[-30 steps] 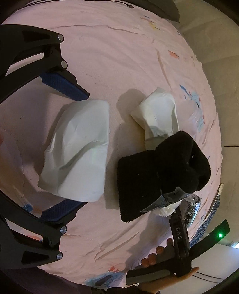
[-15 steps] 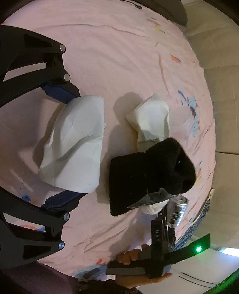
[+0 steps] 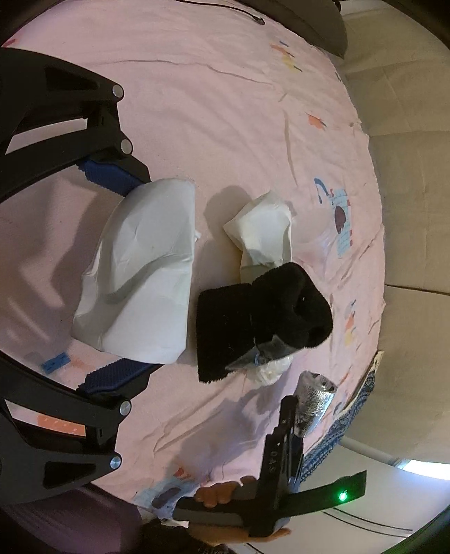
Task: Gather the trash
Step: 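Carry the paper cup and foil can toward the black bin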
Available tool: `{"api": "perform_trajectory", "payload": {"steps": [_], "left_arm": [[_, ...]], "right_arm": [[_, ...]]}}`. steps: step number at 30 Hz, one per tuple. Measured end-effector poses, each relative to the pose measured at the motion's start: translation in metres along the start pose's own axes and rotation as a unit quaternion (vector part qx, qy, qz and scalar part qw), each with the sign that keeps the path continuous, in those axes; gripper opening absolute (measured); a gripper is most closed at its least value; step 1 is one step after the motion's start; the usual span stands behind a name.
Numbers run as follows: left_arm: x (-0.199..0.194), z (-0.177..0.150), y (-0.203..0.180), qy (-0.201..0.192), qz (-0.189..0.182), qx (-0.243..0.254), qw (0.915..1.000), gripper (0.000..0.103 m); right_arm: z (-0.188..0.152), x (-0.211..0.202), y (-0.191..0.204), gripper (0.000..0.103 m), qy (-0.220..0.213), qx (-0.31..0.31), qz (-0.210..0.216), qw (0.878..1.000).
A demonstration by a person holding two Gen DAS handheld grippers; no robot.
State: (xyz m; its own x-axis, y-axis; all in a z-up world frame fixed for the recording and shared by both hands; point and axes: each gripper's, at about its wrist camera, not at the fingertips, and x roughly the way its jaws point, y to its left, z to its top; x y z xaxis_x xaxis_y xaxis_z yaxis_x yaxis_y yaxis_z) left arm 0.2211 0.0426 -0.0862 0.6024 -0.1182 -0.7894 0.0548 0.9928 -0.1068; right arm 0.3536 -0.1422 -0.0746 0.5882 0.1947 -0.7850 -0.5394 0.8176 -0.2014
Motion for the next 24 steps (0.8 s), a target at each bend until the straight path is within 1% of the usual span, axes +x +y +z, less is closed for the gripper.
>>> {"api": "perform_trajectory", "payload": {"steps": [5, 10, 12, 17, 19, 21, 24], "left_arm": [[-0.006, -0.006, -0.007, -0.006, 0.0, 0.007, 1.0, 0.081], [-0.02, -0.012, -0.014, -0.019, -0.006, 0.006, 0.9998, 0.081], [-0.027, -0.017, -0.016, -0.025, -0.011, -0.003, 0.9996, 0.081], [-0.04, -0.028, -0.021, -0.037, -0.012, -0.011, 0.9992, 0.081], [-0.047, -0.033, -0.022, -0.043, -0.014, -0.019, 0.9988, 0.081], [-0.053, -0.039, -0.022, -0.045, -0.026, -0.028, 0.9983, 0.081], [-0.061, -0.046, -0.024, -0.05, -0.027, -0.032, 0.9979, 0.081]], "right_arm": [[-0.014, -0.027, 0.007, 0.058, 0.003, 0.004, -0.01, 1.0], [-0.023, -0.067, 0.01, 0.055, -0.019, 0.026, 0.009, 0.999], [-0.026, -0.086, 0.015, 0.055, -0.035, 0.032, 0.016, 0.999], [-0.035, -0.129, 0.031, 0.054, -0.069, 0.042, 0.031, 0.996], [-0.04, -0.143, 0.037, 0.054, -0.076, 0.043, 0.035, 0.996], [-0.046, -0.153, 0.044, 0.054, -0.079, 0.04, 0.033, 0.995], [-0.056, -0.166, 0.052, 0.054, -0.08, 0.039, 0.037, 0.995]]}}
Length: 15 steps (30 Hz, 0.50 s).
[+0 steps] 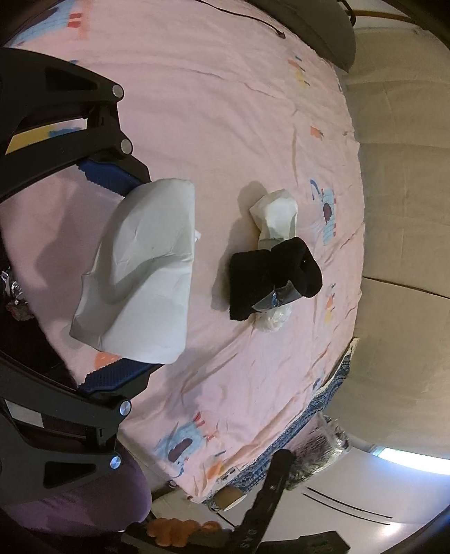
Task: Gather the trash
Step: 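Carry the paper cup and foil can toward the black bin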
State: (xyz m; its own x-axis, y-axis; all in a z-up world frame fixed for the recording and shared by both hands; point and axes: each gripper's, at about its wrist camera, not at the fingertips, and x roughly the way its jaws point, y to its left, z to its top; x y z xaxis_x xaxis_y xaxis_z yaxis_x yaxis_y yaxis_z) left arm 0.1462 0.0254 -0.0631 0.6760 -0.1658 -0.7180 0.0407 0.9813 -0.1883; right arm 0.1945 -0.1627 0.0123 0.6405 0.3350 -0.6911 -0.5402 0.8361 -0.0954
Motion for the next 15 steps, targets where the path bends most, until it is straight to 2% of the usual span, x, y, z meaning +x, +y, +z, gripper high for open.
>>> {"api": "perform_trajectory", "payload": {"steps": [7, 15], "left_arm": [[-0.023, -0.022, -0.008, -0.001, -0.026, -0.023, 0.9994, 0.081], [-0.053, -0.054, -0.037, -0.002, -0.037, 0.0, 0.9993, 0.082]], "right_arm": [[-0.031, -0.031, 0.019, 0.054, -0.003, 0.005, 0.005, 1.0], [-0.072, -0.063, 0.04, 0.054, 0.001, 0.001, 0.008, 1.0]]}}
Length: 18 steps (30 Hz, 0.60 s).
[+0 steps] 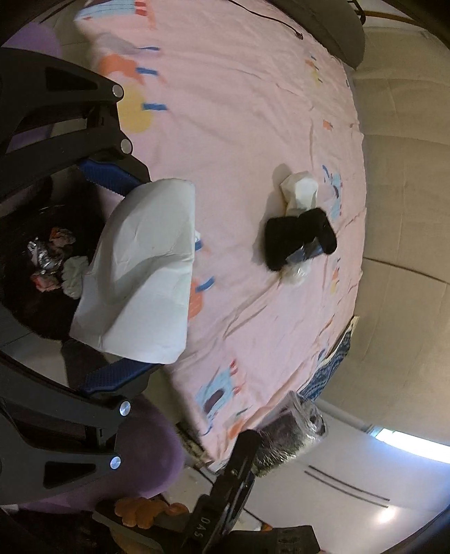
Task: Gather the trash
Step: 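Carry the paper cup and foil can toward the black bin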
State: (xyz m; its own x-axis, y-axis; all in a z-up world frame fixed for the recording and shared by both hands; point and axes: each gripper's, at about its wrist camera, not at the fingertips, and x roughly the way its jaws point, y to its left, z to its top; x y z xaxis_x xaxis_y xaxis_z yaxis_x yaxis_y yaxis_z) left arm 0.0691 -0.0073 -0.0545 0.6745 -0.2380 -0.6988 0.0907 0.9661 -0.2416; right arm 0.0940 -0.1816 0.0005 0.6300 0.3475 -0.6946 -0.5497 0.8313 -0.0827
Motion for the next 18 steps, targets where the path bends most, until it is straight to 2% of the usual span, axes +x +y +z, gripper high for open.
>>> {"api": "perform_trajectory", "payload": {"steps": [5, 9, 12, 18], "left_arm": [[-0.013, -0.017, -0.012, 0.004, -0.002, 0.013, 0.9999, 0.082], [-0.02, -0.028, -0.021, 0.006, 0.01, 0.031, 0.9995, 0.082], [-0.023, -0.035, -0.023, 0.019, 0.006, 0.029, 0.9994, 0.082], [-0.032, -0.051, -0.033, 0.045, 0.026, 0.042, 0.9978, 0.082]], "right_arm": [[-0.031, -0.022, 0.013, 0.054, 0.009, -0.009, 0.004, 1.0], [-0.045, -0.037, 0.017, 0.054, 0.011, -0.013, 0.007, 1.0], [-0.053, -0.045, 0.022, 0.054, 0.015, -0.016, 0.013, 1.0], [-0.067, -0.051, 0.031, 0.054, 0.033, -0.021, 0.027, 0.999]]}}
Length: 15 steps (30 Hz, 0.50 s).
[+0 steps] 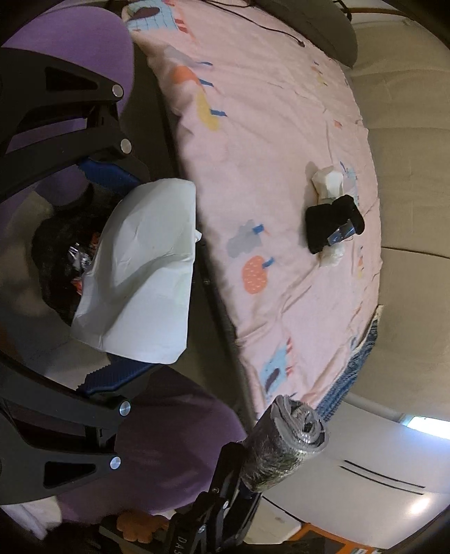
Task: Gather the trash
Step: 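Carry the paper cup and foil can toward the black bin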
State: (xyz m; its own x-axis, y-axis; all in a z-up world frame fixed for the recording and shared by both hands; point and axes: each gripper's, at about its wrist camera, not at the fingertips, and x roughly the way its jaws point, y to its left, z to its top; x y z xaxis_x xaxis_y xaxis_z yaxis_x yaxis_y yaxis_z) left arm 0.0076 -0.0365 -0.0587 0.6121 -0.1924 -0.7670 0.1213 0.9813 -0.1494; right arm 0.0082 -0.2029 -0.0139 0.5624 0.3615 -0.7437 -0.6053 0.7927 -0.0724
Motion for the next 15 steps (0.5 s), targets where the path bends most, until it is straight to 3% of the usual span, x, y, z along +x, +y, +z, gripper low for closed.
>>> {"api": "perform_trajectory", "payload": {"steps": [9, 15], "left_arm": [[-0.01, -0.018, -0.006, 0.048, -0.016, 0.013, 0.9986, 0.082], [-0.016, -0.018, -0.005, 0.055, -0.028, 0.013, 0.998, 0.082]], "right_arm": [[-0.016, 0.002, 0.012, 0.055, 0.028, -0.013, 0.011, 0.999], [-0.015, 0.001, 0.017, 0.055, 0.029, -0.02, 0.02, 0.999]]}}
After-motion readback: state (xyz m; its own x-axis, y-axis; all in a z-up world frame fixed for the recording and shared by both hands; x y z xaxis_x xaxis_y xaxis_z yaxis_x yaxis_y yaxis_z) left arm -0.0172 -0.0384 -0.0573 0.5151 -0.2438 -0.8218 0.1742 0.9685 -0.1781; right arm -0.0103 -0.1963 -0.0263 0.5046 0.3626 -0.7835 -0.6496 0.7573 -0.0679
